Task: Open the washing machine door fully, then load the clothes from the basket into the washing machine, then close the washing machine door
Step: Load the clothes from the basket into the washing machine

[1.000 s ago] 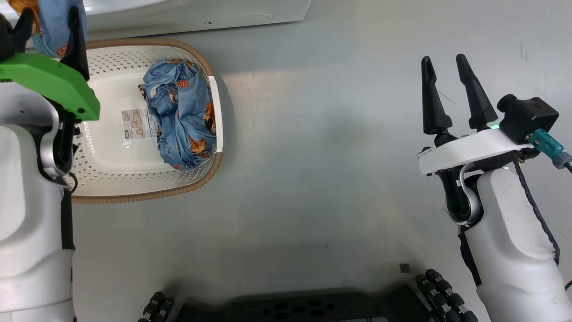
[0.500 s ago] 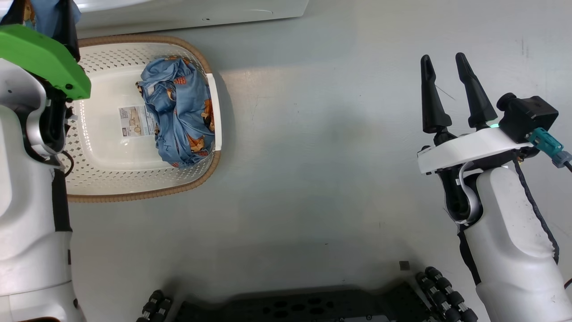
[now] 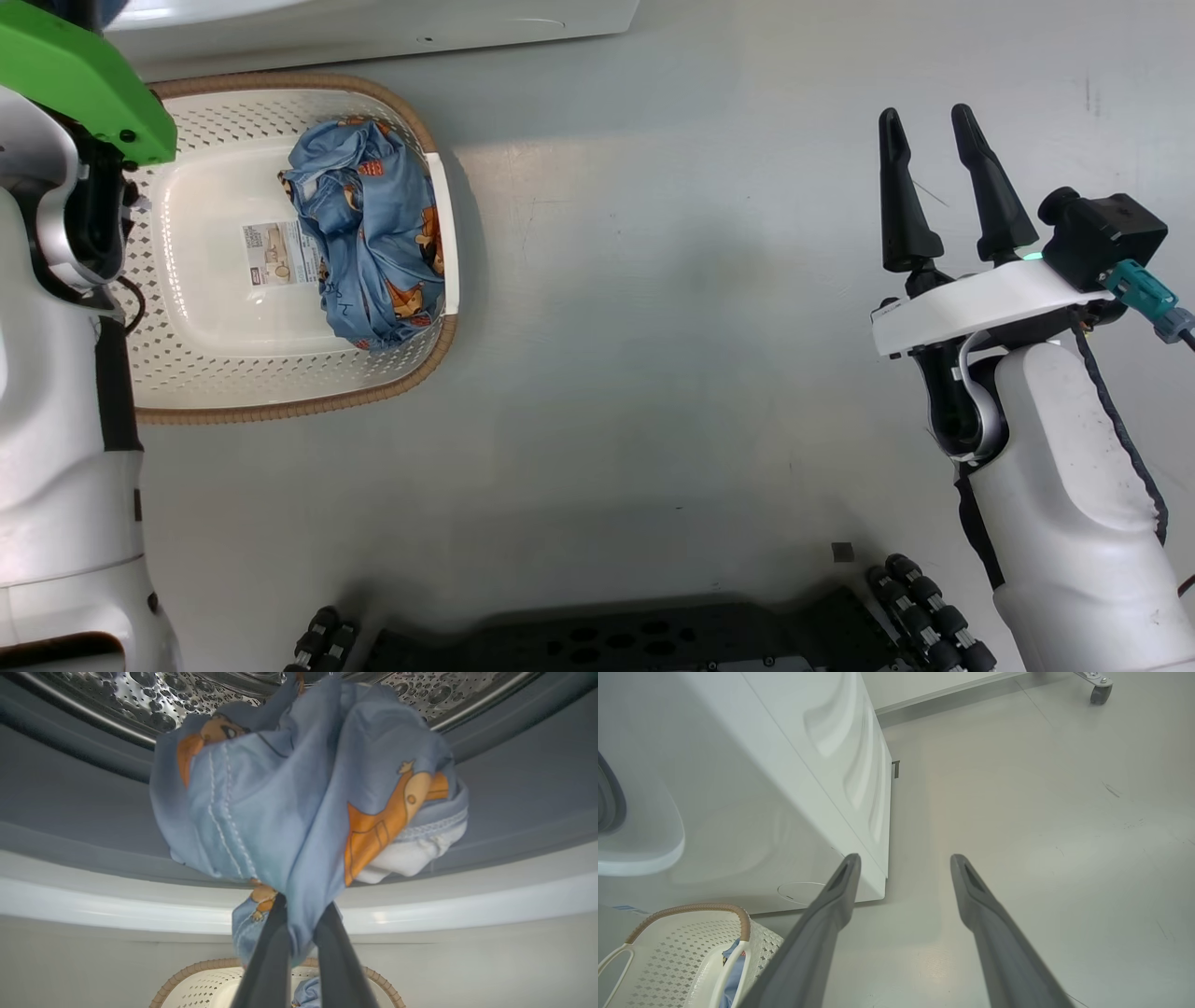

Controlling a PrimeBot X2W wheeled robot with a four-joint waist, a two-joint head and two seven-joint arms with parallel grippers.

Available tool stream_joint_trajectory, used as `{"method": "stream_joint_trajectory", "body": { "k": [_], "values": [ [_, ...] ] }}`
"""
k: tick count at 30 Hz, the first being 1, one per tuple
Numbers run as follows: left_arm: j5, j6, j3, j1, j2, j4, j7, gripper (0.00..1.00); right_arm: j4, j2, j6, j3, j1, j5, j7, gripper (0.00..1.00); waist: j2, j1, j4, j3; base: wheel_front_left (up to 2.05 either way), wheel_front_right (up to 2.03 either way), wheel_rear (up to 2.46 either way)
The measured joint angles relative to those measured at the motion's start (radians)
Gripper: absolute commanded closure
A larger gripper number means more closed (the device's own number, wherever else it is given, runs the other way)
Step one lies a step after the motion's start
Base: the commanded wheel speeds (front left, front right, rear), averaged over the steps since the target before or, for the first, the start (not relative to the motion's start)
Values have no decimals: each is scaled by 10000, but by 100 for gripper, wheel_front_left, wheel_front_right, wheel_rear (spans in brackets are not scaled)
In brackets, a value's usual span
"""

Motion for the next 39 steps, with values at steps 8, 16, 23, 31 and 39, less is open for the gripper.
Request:
{"method": "stream_joint_trajectory", "body": {
  "k": [8, 16, 23, 31, 39],
  "values": [
    [-82, -151, -33, -274, -31, -69, -616, 100, 21, 4, 0, -2, 0, 2, 0, 0, 0, 0, 7, -50, 0, 0, 0],
    [79, -433, -328, -856, 186, 2, -940, 100, 38, 8, 0, 44, -1, 2, 0, 0, 0, 0, 4, -70, 0, 0, 0],
    [113, -648, -477, -1621, 460, 201, -848, 100, 33, 15, 0, 75, -2, 4, 0, 0, 0, 0, -90, 48, 0, 0, 0],
    [96, -775, -734, -2100, 520, 755, -493, 100, 8, 21, 0, 44, -23, 88, 0, 0, 0, 0, -206, 324, 0, 0, 0],
    [-59, -828, -765, -2301, 506, 1185, -173, 100, -56, 21, 0, -6, -27, 88, 0, 0, 0, 0, -213, 467, 0, 0, 0]
  ]
}}
